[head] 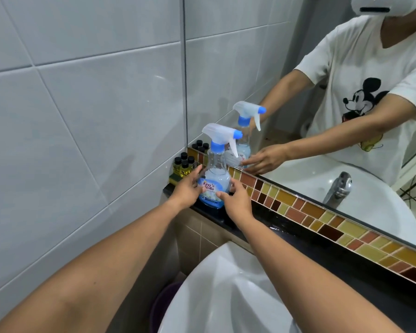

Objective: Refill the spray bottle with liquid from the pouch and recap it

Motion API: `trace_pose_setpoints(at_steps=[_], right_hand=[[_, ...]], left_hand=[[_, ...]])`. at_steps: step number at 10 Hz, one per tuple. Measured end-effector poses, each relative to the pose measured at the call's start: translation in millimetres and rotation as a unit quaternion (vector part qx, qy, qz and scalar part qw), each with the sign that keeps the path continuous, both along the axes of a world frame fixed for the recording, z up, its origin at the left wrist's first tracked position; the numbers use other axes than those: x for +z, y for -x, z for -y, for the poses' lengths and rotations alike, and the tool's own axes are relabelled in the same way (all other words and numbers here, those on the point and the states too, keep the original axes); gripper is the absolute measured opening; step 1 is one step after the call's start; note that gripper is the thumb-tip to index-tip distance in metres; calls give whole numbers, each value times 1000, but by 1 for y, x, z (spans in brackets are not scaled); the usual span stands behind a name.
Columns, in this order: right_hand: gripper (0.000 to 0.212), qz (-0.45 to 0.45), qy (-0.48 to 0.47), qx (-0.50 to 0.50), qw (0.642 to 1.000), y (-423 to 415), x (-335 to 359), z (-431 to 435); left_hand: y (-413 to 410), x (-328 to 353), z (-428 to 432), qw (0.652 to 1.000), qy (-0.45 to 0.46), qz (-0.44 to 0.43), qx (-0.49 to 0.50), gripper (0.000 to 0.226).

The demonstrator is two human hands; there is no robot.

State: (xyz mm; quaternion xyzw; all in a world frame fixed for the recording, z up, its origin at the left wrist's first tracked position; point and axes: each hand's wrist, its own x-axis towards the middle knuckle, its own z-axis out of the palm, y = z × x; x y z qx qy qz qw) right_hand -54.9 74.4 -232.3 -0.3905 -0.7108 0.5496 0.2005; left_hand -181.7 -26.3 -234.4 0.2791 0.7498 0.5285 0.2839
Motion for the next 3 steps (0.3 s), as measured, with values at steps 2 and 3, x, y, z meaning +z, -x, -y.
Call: trace_pose_setpoints(at_steps=[2,3], right_hand=[[70,55,-32,-8,998,-19,11,2],[61,74,-53,-27,995,-42,14,4]], left_hand=[[-18,5,2,995,5,-43,92,78],[-36,5,11,982,8,-106,153,64]])
